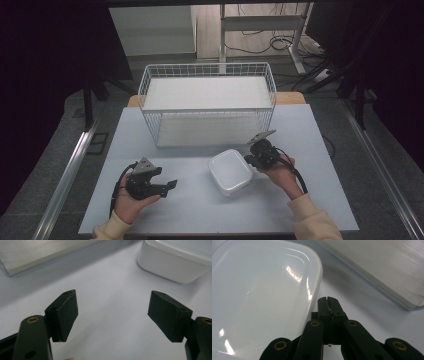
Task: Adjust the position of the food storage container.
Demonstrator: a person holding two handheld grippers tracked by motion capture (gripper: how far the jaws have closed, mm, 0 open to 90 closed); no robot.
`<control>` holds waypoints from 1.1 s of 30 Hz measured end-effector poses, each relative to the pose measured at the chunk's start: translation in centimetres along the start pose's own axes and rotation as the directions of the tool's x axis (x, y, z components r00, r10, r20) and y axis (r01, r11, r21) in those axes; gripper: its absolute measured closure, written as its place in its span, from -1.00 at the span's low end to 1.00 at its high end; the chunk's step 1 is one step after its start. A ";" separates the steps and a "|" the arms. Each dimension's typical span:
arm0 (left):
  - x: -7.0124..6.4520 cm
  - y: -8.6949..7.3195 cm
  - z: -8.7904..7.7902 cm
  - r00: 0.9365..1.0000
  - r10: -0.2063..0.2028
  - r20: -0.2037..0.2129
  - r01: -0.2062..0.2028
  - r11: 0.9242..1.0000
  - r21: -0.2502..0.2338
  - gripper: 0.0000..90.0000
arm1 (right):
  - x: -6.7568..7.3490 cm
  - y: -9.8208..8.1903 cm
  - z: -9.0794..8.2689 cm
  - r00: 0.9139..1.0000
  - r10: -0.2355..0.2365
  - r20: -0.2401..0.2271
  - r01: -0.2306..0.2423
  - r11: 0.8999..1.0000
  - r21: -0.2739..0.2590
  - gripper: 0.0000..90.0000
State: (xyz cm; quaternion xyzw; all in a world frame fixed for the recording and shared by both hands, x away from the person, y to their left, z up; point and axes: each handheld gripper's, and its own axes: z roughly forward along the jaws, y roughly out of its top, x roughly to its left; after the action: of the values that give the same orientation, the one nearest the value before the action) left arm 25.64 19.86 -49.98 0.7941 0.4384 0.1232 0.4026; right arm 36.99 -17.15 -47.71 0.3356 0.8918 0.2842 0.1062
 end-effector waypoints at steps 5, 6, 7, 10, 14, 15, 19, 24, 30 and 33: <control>0.1 0.0 -0.1 1.000 -0.002 -0.001 0.002 1.000 -0.003 -0.47 | 0.8 0.0 0.0 1.000 -0.013 -0.013 0.013 1.000 0.003 0.98; 0.1 0.0 -0.1 1.000 -0.002 0.000 0.002 1.000 -0.004 -0.47 | 1.0 0.0 0.0 1.000 -0.013 -0.016 0.013 1.000 0.005 0.98; 0.1 0.0 -0.1 1.000 0.000 -0.001 0.000 1.000 -0.005 -0.47 | 1.2 0.0 0.1 1.000 -0.015 -0.020 0.015 1.000 0.006 0.98; 0.2 0.0 -0.2 1.000 0.000 -0.002 0.000 1.000 -0.006 -0.47 | 1.7 0.0 0.1 0.999 -0.022 -0.029 0.022 1.000 0.008 0.98; 0.2 0.0 -0.1 1.000 -0.001 -0.003 0.001 1.000 -0.007 -0.47 | 2.5 0.1 0.3 0.998 -0.032 -0.058 0.033 0.999 0.010 0.98; 0.2 0.0 -0.1 1.000 -0.001 -0.003 0.001 1.000 -0.007 -0.47 | 2.5 0.1 0.3 0.998 -0.032 -0.058 0.033 0.999 0.010 0.98; 0.2 0.0 -0.2 1.000 -0.006 -0.005 0.006 1.000 -0.009 -0.47 | 3.5 0.2 0.6 0.996 -0.047 -0.082 0.048 0.999 0.017 0.98; 0.2 0.0 -0.2 1.000 -0.005 -0.005 0.005 1.000 -0.007 -0.47 | 4.6 0.3 0.8 0.991 -0.075 -0.111 0.079 0.997 0.027 0.98; 0.2 0.0 -0.2 1.000 0.000 0.001 0.000 1.000 -0.010 -0.48 | 5.8 0.5 0.9 0.985 -0.097 -0.139 0.103 0.994 0.033 0.98; 0.2 0.0 -0.2 1.000 0.000 0.003 0.000 1.000 -0.011 -0.48 | 6.3 0.5 1.1 0.982 -0.103 -0.160 0.111 0.993 0.039 0.98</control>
State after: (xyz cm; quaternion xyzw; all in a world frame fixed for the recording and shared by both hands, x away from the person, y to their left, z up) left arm 25.64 20.16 -49.86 0.7919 0.4372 0.1244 0.4078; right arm 32.91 -12.19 -48.32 0.2660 0.9208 0.2822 0.0424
